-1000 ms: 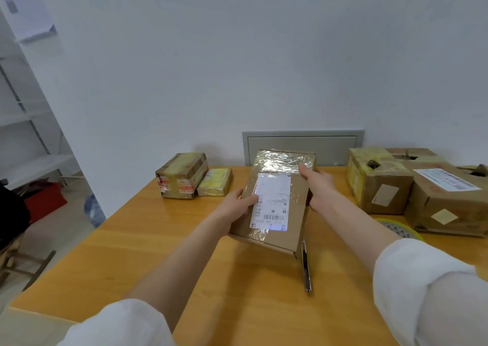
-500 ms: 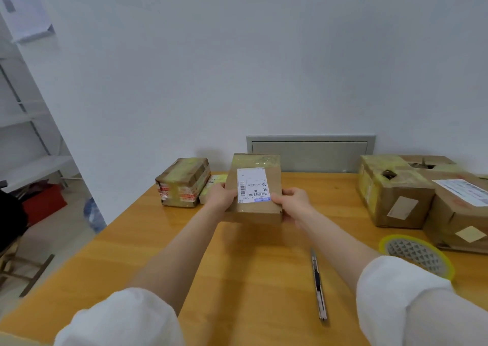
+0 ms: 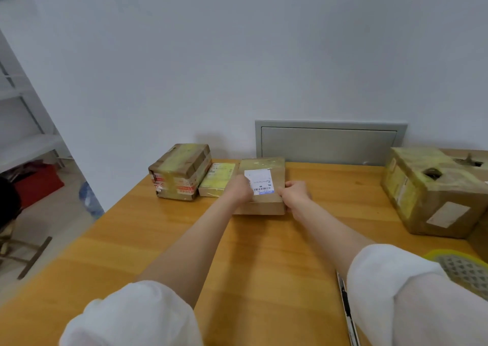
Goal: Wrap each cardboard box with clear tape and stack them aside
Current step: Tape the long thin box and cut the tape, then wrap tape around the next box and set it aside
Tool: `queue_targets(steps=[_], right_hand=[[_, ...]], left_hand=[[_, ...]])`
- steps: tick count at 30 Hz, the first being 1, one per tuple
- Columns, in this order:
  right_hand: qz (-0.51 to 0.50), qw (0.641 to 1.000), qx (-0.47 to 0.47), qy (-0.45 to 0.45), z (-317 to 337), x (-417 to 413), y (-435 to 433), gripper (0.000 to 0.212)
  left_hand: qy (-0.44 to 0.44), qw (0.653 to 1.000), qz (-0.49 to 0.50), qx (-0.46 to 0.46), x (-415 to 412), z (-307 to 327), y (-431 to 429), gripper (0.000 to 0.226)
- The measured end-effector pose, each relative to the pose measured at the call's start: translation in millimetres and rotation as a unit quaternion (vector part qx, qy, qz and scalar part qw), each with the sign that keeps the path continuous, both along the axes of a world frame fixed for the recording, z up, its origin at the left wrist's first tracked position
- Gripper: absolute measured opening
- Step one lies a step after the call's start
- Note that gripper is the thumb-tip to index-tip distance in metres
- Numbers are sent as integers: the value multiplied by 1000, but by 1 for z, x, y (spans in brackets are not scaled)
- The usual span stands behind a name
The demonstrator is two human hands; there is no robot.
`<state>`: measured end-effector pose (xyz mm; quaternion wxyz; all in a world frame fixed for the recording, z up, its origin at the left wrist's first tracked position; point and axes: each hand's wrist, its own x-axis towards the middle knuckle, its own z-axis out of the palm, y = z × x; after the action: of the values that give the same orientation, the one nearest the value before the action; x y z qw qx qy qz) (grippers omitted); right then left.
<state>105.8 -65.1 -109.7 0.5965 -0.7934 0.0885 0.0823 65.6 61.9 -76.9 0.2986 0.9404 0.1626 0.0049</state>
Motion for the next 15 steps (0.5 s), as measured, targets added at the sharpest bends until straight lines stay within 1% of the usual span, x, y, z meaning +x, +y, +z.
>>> queue_targets(steps=[2, 4, 7, 11, 14, 15], right_hand=[[9, 999, -43, -6, -2, 1, 9, 24], [21, 997, -73, -8, -2, 1, 14, 28], [46, 995, -91, -7, -3, 1, 16, 31], [81, 987, -137, -35, 8, -12, 5, 34], [90, 974, -196, -70, 24, -24, -16, 49], [83, 969, -216, -81, 29, -29, -25, 51]], left_hand=[[21, 999, -24, 30, 3, -6, 0, 25], [37, 997, -39, 52, 7, -11, 0, 30], [45, 996, -55, 62, 10, -12, -3, 22], [28, 993, -63, 96, 7, -7, -14, 42], [7, 992, -74, 104, 0, 2, -32, 47], [-2, 991, -76, 106, -2, 5, -39, 48]])
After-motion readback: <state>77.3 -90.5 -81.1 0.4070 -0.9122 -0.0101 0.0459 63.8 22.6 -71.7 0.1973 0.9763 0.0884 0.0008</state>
